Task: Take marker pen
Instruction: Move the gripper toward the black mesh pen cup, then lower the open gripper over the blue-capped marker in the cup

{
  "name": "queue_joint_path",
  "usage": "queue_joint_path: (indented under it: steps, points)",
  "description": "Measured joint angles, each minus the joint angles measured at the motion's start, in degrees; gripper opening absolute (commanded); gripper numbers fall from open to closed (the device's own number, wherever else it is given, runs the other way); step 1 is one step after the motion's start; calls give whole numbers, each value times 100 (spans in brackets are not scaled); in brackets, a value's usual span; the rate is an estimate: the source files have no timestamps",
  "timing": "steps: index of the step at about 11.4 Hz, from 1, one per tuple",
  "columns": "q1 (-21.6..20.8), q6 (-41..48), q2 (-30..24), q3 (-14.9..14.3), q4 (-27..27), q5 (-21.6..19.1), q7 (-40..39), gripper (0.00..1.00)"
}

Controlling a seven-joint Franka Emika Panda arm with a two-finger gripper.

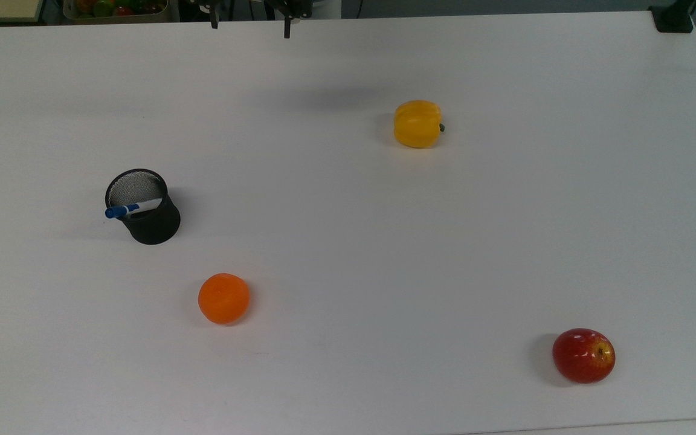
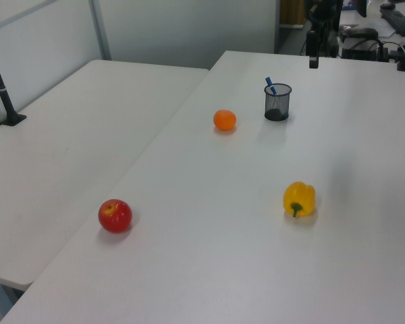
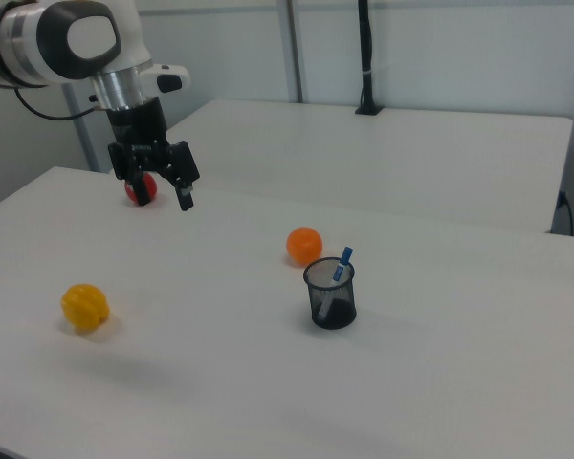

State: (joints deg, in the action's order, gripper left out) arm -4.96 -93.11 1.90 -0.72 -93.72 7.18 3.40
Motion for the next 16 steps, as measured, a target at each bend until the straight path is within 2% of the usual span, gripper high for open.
queue_joint_path:
  steps: [4, 9, 12, 16]
  points:
    - [82, 0, 0, -4, 2, 0, 0, 100]
    - [865, -61, 5, -26, 9, 0, -19, 100]
    - [1198, -719, 184, -29, 3, 0, -20, 100]
    - [1537, -2035, 802, -32, -3, 0, 92, 100]
